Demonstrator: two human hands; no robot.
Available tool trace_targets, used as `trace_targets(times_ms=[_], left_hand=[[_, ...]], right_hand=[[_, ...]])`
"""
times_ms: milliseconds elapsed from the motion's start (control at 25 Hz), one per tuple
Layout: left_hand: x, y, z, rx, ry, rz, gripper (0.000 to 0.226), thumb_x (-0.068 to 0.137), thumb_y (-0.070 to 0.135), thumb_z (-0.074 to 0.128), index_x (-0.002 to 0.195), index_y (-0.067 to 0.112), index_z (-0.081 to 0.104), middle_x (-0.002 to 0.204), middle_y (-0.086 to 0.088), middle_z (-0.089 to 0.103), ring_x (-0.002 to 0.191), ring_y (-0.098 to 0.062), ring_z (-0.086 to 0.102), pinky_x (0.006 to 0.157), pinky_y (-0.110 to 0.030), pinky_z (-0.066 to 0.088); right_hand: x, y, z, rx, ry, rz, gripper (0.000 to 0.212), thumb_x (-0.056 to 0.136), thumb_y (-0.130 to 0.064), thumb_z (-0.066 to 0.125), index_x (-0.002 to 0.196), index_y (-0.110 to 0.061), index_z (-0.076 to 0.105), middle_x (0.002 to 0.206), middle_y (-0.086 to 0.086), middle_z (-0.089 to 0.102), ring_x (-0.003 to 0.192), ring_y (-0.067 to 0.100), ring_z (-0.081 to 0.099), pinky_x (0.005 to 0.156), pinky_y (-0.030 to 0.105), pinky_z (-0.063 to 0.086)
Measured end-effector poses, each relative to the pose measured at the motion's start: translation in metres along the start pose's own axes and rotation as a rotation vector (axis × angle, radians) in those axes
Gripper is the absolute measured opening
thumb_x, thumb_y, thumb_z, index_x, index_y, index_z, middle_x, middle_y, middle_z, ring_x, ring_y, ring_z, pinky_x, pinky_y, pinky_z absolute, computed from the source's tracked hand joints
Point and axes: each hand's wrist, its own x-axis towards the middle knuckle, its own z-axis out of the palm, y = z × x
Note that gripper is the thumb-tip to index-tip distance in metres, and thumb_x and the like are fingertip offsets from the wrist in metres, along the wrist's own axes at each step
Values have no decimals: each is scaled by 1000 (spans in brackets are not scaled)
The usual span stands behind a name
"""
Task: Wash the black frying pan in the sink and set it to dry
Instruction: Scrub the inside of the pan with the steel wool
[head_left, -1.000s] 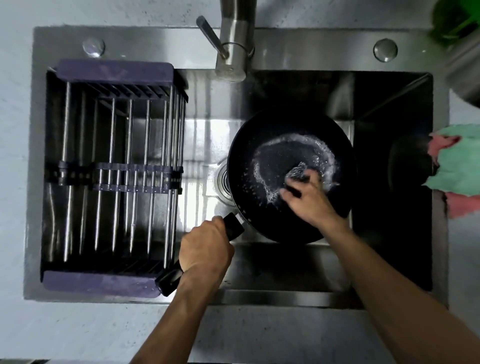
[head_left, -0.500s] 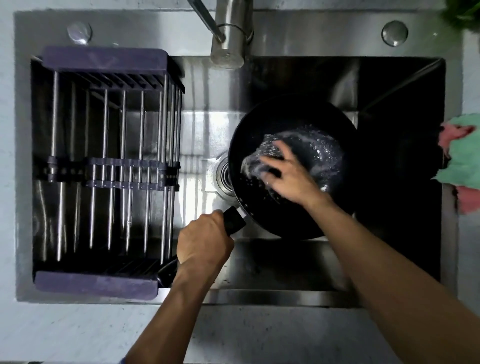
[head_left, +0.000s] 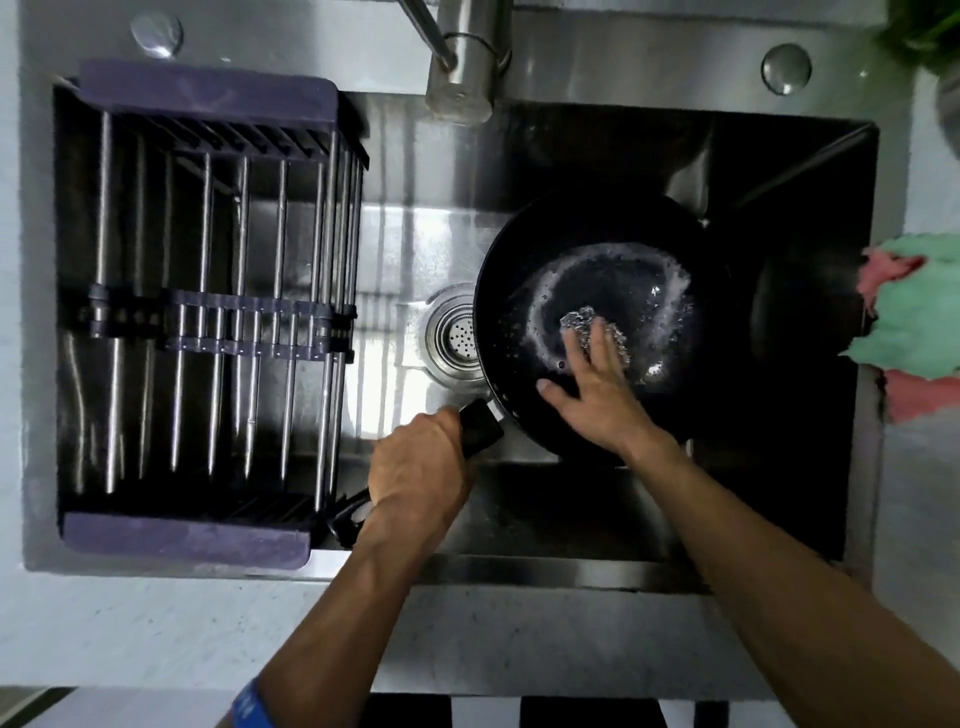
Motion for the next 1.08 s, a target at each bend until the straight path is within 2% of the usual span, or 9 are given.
trace_targets(times_ms=[80,240,400,520,640,800,920,1040,1080], left_hand=[[-16,-5,-9,-29,11,16,44,90,51,60,115,17,47,102,-5,65,95,-28,65,69,-34,45],[-36,-28,-13,-75,37,39,52,88,58,56,121,23,38,100,-4,66,92,-27,65,69,-36,46],[-27,-37,-12,-53,63,117,53,89,66,45,115,19,45,103,-4,65,97,-28,62,75,-37,46],[-27,-30,-12,24,29,118,51,96,61,34,122,17,38,107,-5,63,95,-27,65,69,-35,43],[-25,-29,-13,80,0,123,51,98,58,30,126,16,35,105,-5,66,94,-25,66,66,-31,38],[-29,-29,-14,129,9,138,57,99,58,24,134,14,31,105,-5,66,92,-23,66,66,-30,41],[-28,-29,-12,153,15,143,59,99,58,21,137,14,31,106,-4,65,91,-22,66,65,-30,40],[-29,-30,-12,199,39,133,60,99,60,17,136,15,31,100,-2,64,82,-18,65,59,-28,39],[-29,-29,-11,199,41,134,57,98,60,18,132,16,32,97,-1,64,80,-18,65,58,-28,39]], right_hand=[[9,-12,2,12,-116,-170,74,101,-52,47,161,-33,8,164,-9,-27,151,12,-23,121,38,-7],[36,-30,-11,8,-23,107,75,101,-59,37,161,-29,4,164,-2,-27,152,19,-23,125,46,-7],[38,-41,7,-135,-37,-169,69,103,-55,38,160,-33,7,166,-4,-22,153,19,-18,123,39,-4],[40,-41,-4,-66,31,116,72,102,-60,31,161,-30,2,165,-3,-25,153,18,-20,125,44,-3],[29,-42,8,-150,-88,-215,67,103,-54,37,160,-34,7,166,-9,-21,152,12,-19,126,46,-2],[32,-38,-2,-98,23,84,74,102,-60,31,161,-30,-1,166,-3,-24,152,17,-21,125,46,-5],[28,-41,8,-170,-88,-198,69,103,-56,35,160,-36,1,165,-9,-22,152,13,-19,126,46,0],[35,-37,-7,-11,73,172,71,103,-59,31,161,-31,2,166,-4,-22,153,17,-19,126,49,5],[33,-41,-5,-36,51,138,72,102,-60,30,160,-31,-1,165,-5,-25,152,16,-21,126,48,1]])
